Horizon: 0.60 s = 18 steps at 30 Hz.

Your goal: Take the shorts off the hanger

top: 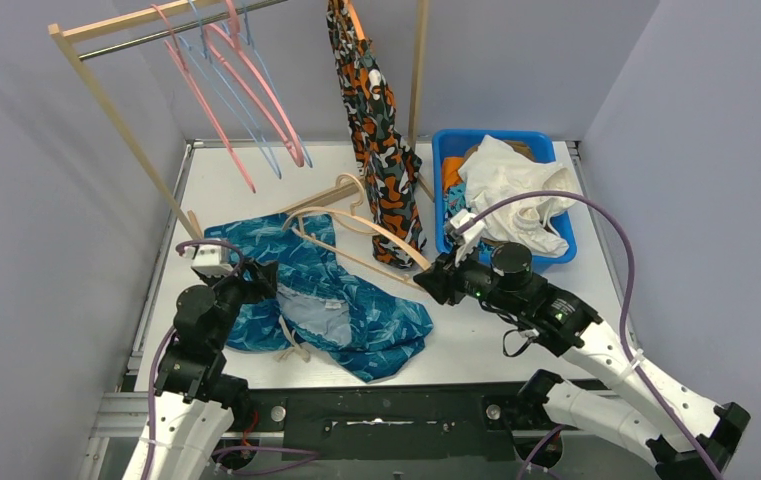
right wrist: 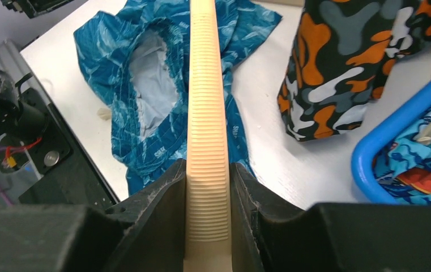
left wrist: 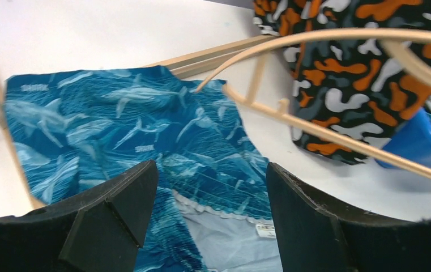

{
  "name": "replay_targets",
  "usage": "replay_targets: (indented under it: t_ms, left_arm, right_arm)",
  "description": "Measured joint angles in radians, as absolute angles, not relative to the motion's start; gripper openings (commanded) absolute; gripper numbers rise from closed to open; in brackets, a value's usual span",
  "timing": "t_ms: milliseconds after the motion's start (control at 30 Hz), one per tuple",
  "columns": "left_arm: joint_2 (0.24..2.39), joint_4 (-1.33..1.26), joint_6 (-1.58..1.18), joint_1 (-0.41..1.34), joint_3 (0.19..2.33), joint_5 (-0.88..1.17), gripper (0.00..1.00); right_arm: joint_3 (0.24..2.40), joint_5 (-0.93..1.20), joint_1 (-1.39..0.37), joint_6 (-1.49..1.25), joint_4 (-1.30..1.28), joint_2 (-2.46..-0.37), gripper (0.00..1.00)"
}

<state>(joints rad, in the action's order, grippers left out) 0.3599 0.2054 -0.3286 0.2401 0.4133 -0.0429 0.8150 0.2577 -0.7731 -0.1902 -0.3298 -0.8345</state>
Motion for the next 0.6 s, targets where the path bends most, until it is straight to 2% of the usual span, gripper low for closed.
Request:
replay_targets:
  t_ms: [300, 600]
  left_arm:
    - [0.400, 0.250, -0.331, 0.240, 0.426, -0.152, 0.70]
    - [0.413, 0.251, -0.330, 0.240, 0.427, -0.146, 0.70]
  right_arm:
    - [0.840, 0.120, -0.792, -0.206, -0.323, -0.831, 0.00]
    - [1.035, -0.105, -0.913, -0.167, -0.305, -0.990, 0.00]
